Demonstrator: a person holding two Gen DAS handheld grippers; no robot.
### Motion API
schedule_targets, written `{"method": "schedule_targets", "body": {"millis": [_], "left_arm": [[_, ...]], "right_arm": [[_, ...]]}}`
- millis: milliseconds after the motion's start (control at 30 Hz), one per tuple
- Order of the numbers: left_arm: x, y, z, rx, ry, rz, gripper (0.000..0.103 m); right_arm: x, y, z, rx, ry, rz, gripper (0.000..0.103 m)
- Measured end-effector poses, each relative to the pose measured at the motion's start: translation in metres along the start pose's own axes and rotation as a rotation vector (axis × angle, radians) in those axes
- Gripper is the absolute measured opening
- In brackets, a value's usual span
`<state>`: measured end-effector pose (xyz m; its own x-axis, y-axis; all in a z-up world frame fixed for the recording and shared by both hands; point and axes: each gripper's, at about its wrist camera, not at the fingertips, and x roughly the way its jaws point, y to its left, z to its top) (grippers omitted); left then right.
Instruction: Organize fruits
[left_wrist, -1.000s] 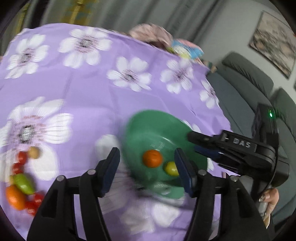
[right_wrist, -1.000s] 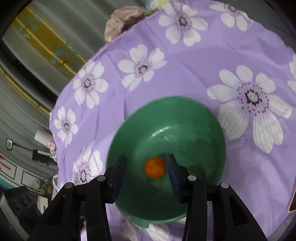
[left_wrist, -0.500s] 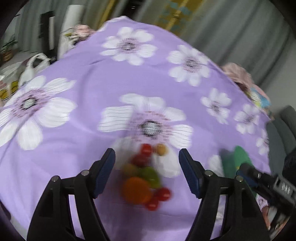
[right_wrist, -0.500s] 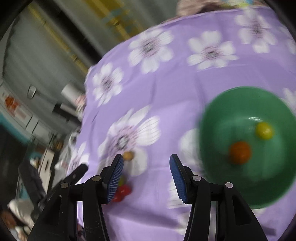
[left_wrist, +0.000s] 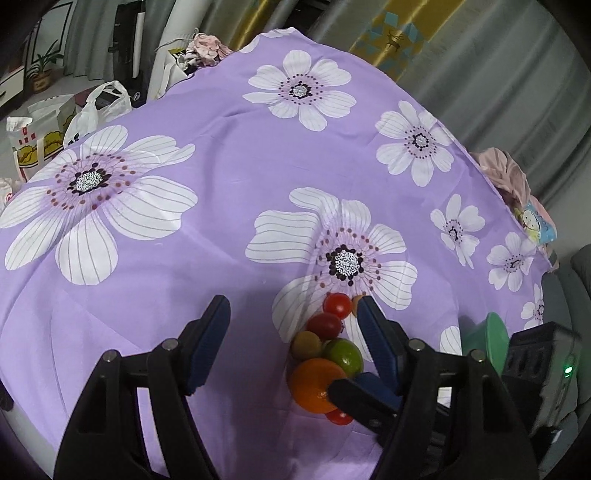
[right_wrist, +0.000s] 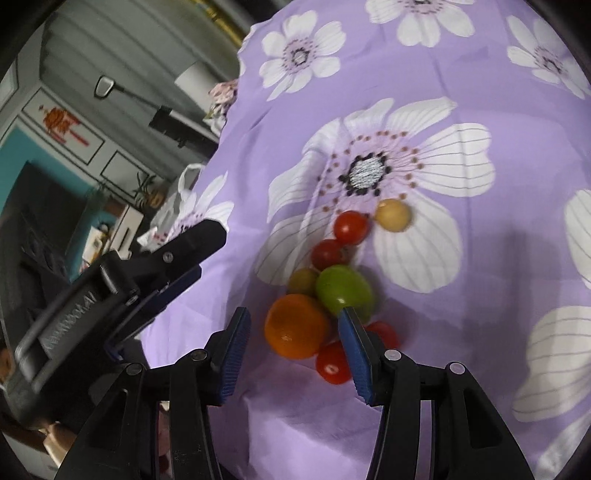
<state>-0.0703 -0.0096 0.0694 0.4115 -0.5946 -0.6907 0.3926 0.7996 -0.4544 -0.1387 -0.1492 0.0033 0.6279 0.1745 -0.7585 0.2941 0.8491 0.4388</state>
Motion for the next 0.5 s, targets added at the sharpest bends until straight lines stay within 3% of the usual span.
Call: {"method": "schedule_targets", "body": {"millis": [67, 500], "left_arm": [[0.001, 0.0, 0.0, 0.0, 0.005, 0.001, 0.071], [0.003, 0.002, 0.001, -0.003, 0.015, -0.015, 0.071]], "right_arm": [[0.005, 0.0, 0.0, -0.004, 0.003, -0.016, 0.043], [0.017, 0.008, -0.006, -0.049, -0.008, -0.036, 0.045]]}}
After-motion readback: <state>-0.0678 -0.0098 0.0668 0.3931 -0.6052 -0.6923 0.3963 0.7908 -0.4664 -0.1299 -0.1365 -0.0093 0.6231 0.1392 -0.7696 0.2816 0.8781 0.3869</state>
